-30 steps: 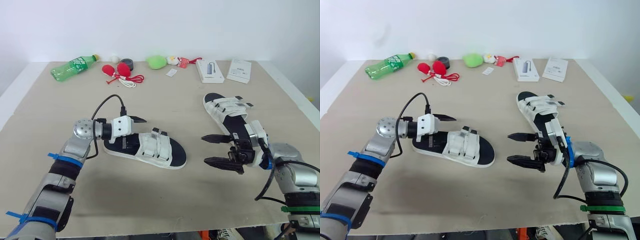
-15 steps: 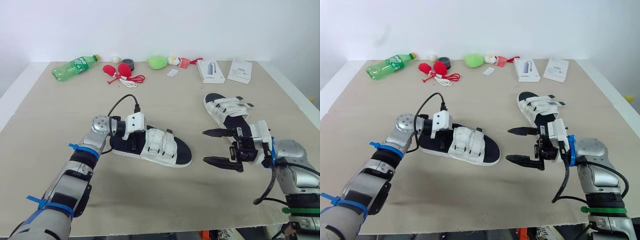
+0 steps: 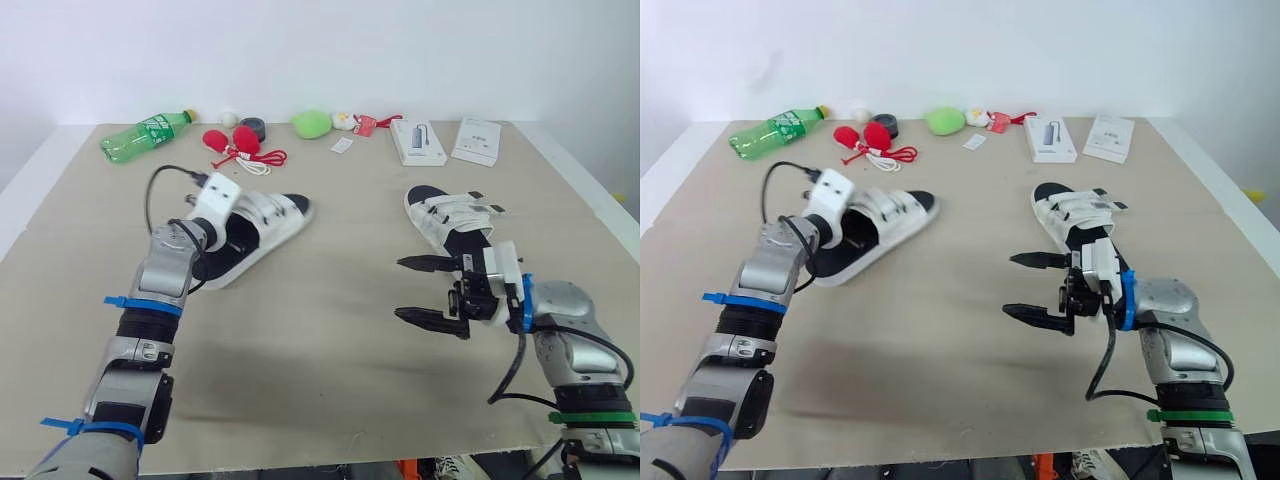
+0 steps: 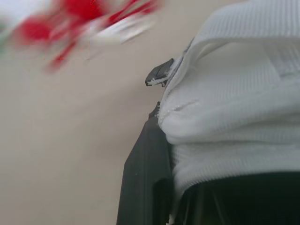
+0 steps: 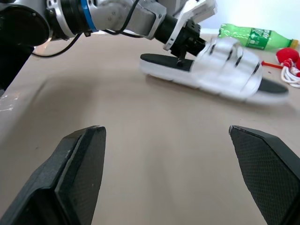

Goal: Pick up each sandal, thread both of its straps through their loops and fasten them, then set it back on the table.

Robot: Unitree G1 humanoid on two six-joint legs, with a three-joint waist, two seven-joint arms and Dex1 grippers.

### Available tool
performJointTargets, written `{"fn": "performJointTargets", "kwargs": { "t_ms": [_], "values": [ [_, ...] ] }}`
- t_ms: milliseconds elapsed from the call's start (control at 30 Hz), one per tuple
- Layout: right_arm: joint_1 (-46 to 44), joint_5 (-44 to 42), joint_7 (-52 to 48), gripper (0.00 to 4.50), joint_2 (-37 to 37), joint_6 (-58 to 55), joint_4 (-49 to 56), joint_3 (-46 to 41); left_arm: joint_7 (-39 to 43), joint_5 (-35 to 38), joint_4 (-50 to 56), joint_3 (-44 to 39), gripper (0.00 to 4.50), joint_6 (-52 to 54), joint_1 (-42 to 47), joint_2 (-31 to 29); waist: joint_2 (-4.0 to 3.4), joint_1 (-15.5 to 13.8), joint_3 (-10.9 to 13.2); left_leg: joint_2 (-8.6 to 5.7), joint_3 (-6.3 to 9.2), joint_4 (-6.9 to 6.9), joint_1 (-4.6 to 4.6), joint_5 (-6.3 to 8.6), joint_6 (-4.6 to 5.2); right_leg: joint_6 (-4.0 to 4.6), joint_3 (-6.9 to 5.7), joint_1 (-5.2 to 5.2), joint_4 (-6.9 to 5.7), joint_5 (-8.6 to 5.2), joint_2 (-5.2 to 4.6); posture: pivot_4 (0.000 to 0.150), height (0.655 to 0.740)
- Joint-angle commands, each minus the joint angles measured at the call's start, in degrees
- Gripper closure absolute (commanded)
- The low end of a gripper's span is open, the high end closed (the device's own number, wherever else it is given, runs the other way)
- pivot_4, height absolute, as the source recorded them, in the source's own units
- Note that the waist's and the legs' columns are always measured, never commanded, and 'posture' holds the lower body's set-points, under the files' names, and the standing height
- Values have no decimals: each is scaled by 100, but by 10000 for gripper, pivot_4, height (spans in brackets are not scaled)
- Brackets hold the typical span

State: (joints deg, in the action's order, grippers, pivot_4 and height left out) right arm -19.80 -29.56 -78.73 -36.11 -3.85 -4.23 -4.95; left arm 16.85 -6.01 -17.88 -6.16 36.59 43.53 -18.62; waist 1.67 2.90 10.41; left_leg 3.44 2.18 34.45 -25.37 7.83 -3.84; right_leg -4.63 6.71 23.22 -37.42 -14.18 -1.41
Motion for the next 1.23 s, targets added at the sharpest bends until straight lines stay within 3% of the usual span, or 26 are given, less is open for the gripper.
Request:
{"fn": "performJointTargets", "kwargs": {
  "t_ms": [33,300,400,500,533,633,667,800,933,1033,1233],
  "values": [
    [-293,-48,269,0,132,-133,17,5,-1017,-57,313,-621,44478,634,122,-34,0,6,0,0,2,-3,0,0,-1,1,0,2,0,1,1,1500,7400],
    [-756,-31,520,0,260,-563,-330,102,-1421,206,322,-909,44478,857,95,-154,1,-19,0,-2,22,-3,1,-13,-23,7,-17,-7,0,6,0,1500,7400],
    [-847,-77,462,0,294,-699,-284,163,-1278,386,350,-914,34823,613,89,-202,1,-19,0,-2,27,-4,1,-14,-24,8,-20,-6,-1,7,1,1500,7400],
    [-837,-51,377,0,294,-669,-355,178,-1141,508,609,-832,28144,609,-47,-194,1,-19,0,-2,28,-5,0,-15,-27,8,-21,-6,-1,7,1,1500,7400],
    [-830,-37,341,0,294,-642,-387,183,-1008,566,828,-764,21873,633,-164,-224,1,-19,0,-2,29,-5,0,-15,-27,8,-23,-6,0,7,1,1500,7400],
    [-832,38,199,0,280,-493,-502,211,-623,700,1592,-623,14430,641,-551,-379,1,-18,0,-2,31,-9,-2,-14,-28,8,-24,-6,1,6,1,1500,7400],
    [-839,38,192,0,282,-480,-534,198,-443,706,1847,-538,9325,616,-716,-524,1,-18,0,-2,31,-10,-2,-14,-29,8,-24,-6,1,5,1,1500,7400],
    [-867,34,111,0,213,-434,-690,129,453,1091,2868,-528,1327,585,-1403,-1143,0,-3,0,-2,32,-12,-1,-15,-29,11,-24,-4,0,5,1,1500,7400],
    [-684,57,-34,0,60,-296,-794,45,1634,1587,3679,-759,1327,-298,-2542,-1820,0,0,0,-1,28,-12,0,-15,-30,13,-24,-5,0,5,-2,1500,7400],
    [-423,74,-153,0,-97,-176,-748,1,2776,2943,4209,-1448,1327,-509,-3257,-1812,1,-22,-1,2,25,-13,2,-14,-31,23,-26,-8,1,-3,-4,1500,7400],
    [113,139,-423,0,-326,178,-709,-10,4181,2879,4328,-787,1327,-1338,-4057,-2747,0,-31,0,5,22,-8,11,-14,-30,60,-30,-10,0,-19,-8,1500,7400]
  ]
}}
